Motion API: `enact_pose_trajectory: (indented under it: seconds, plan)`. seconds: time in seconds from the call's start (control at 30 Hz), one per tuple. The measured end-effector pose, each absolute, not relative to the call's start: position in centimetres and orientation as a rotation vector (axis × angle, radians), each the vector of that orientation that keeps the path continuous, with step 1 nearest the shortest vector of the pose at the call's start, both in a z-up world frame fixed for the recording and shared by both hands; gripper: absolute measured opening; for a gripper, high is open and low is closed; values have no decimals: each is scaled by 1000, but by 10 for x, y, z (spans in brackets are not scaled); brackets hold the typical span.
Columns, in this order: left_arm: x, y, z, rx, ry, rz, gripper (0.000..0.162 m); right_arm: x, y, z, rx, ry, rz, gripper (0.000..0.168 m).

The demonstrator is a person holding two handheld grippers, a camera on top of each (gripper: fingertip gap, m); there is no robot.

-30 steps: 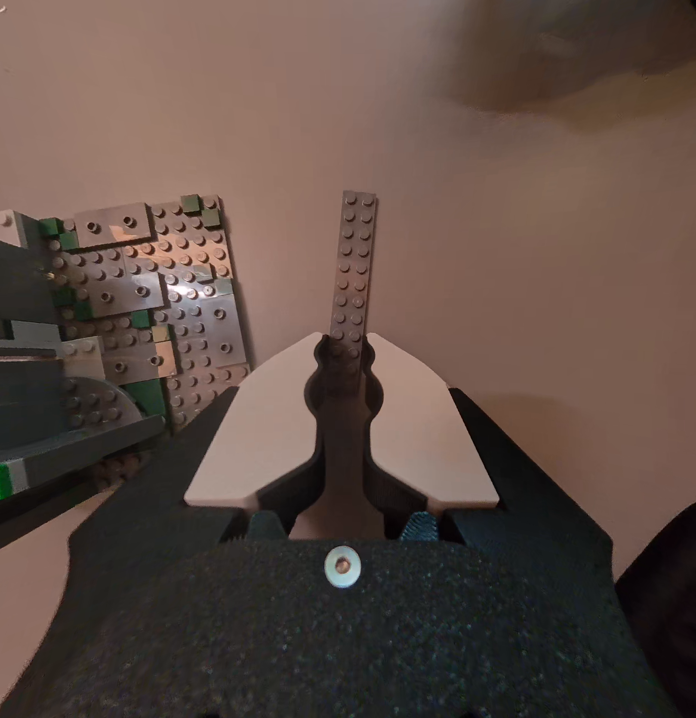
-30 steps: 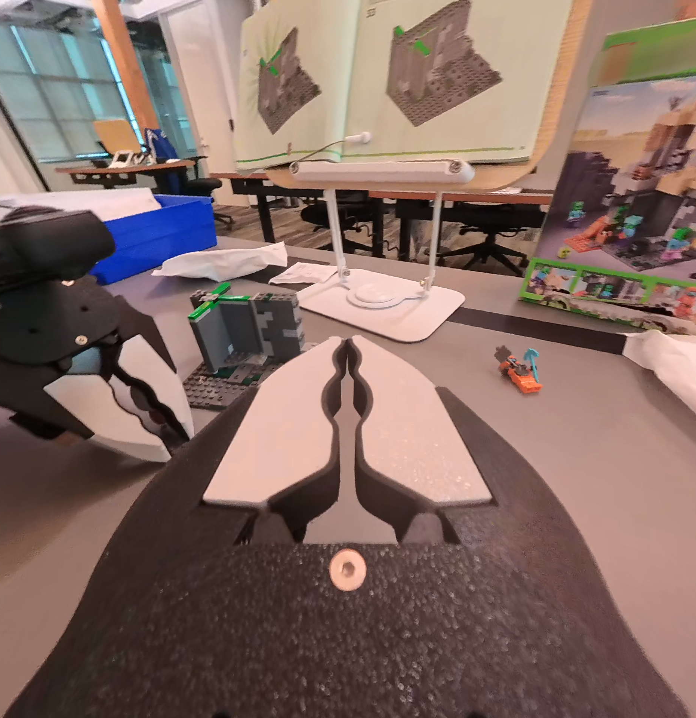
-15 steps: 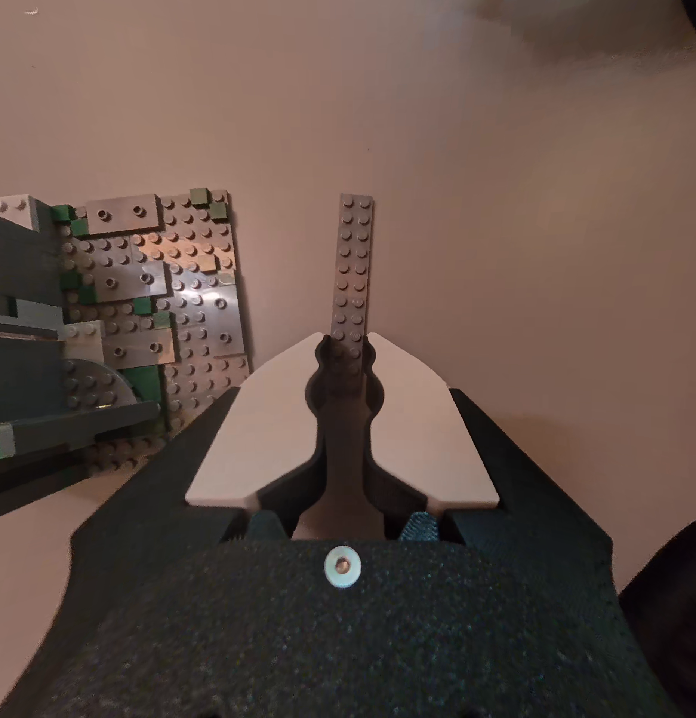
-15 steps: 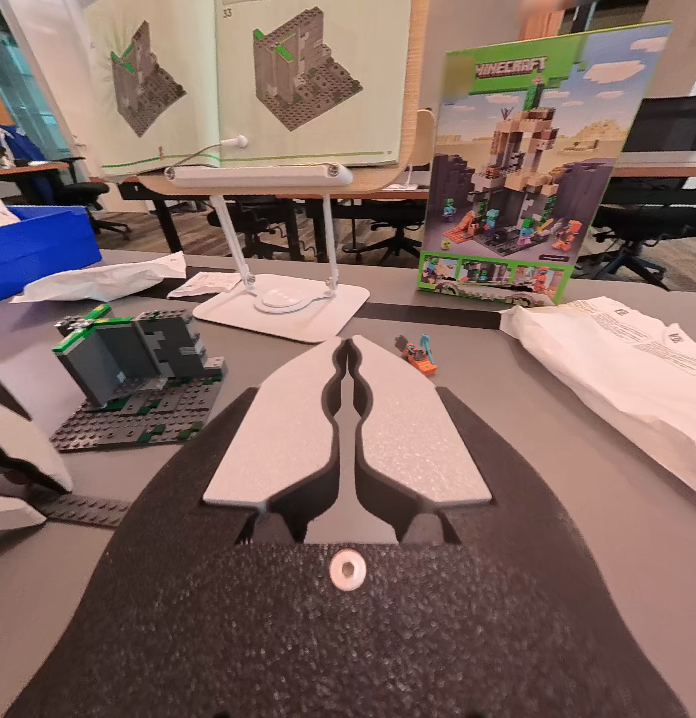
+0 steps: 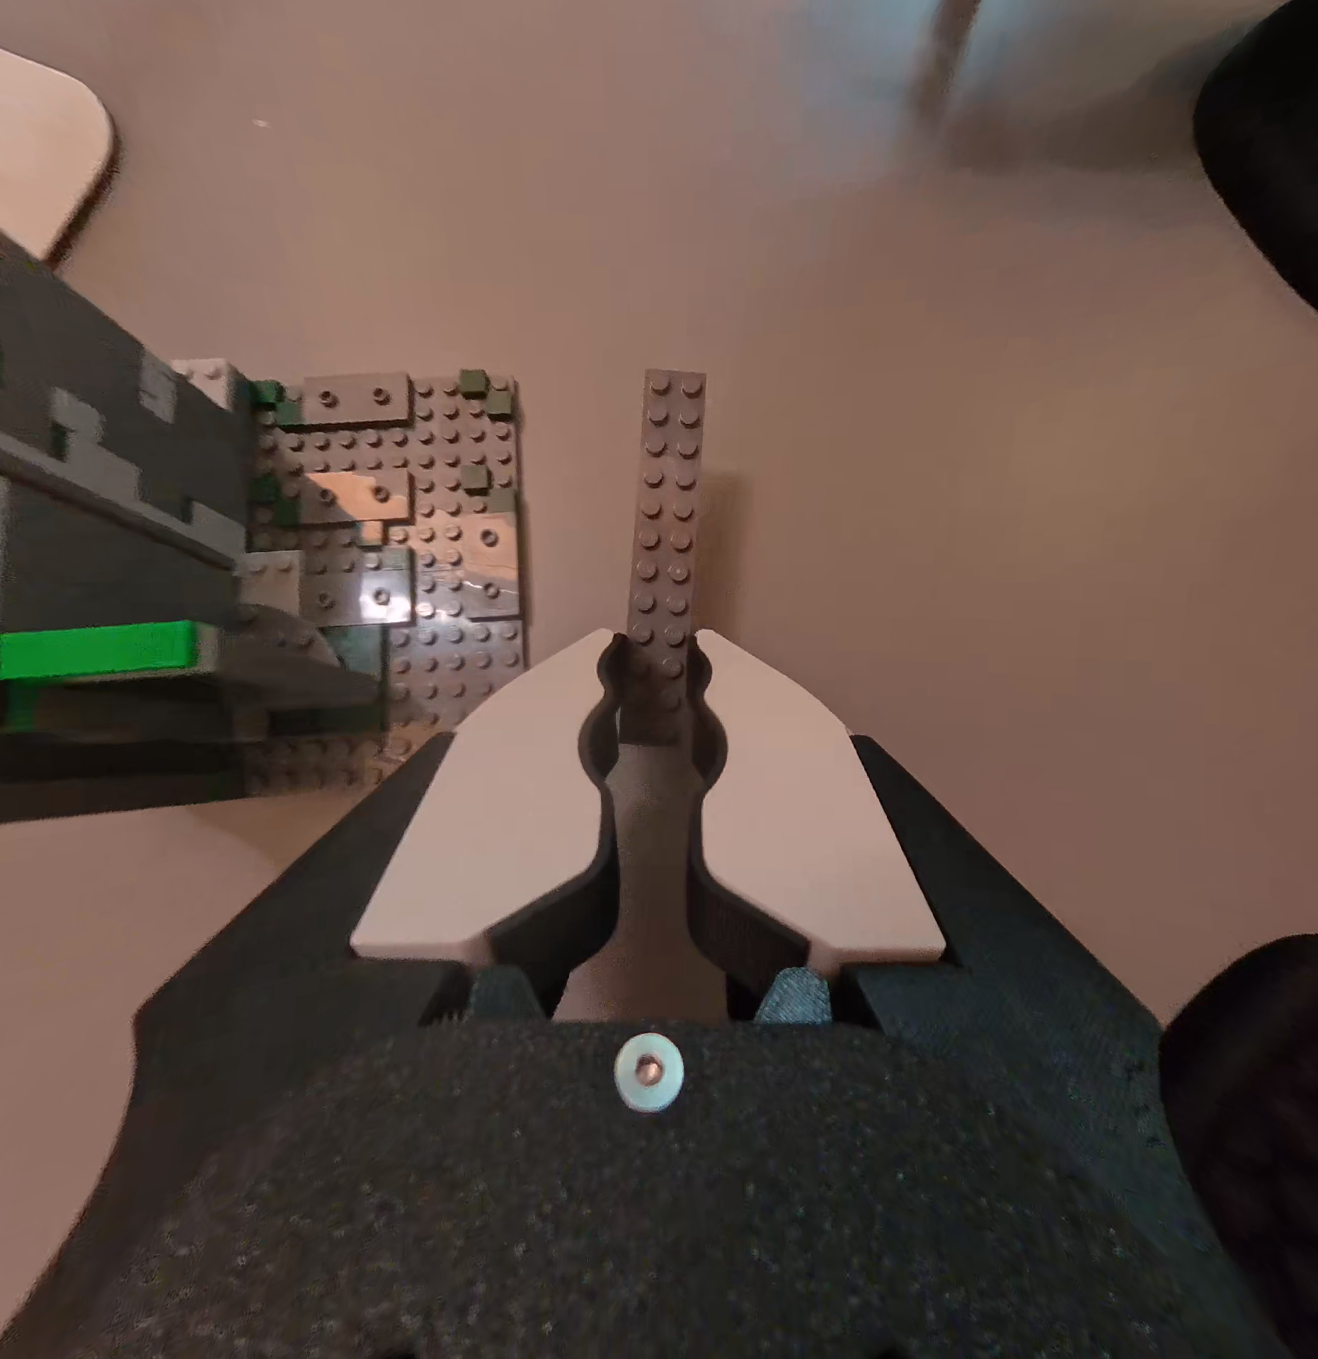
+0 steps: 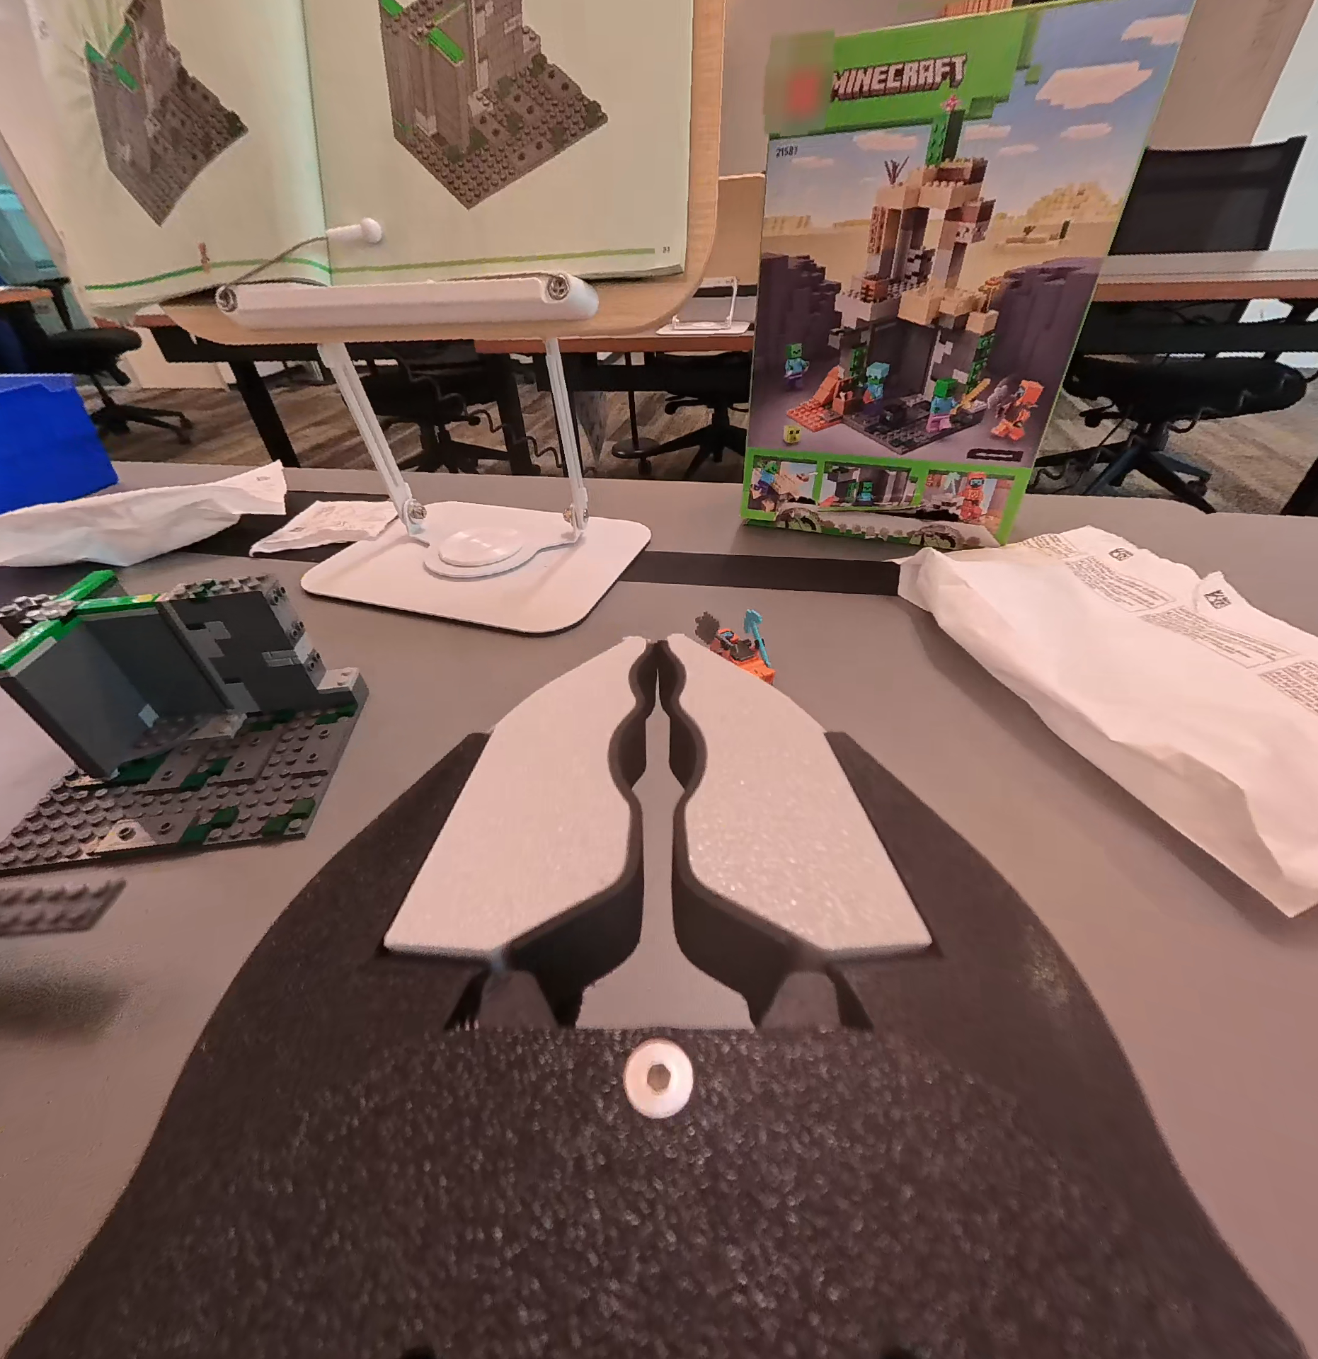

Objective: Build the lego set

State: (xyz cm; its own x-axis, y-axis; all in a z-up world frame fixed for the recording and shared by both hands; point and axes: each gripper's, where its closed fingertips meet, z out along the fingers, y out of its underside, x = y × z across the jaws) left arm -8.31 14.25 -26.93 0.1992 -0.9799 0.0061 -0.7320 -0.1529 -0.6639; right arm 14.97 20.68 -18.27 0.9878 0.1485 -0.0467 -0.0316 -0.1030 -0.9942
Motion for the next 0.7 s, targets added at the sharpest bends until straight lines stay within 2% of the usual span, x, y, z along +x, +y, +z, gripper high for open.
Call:
enact_pose_trajectory:
  seconds: [0.43, 0.7]
  plan:
    - [-129, 199, -181, -1950, 1437, -495, 15, 141, 206, -185, -1678, -129, 174, 1]
    - [-139, 241, -171, -2033, 1439, -401, 15, 133, 206, -191, -1699, -171, 191, 1]
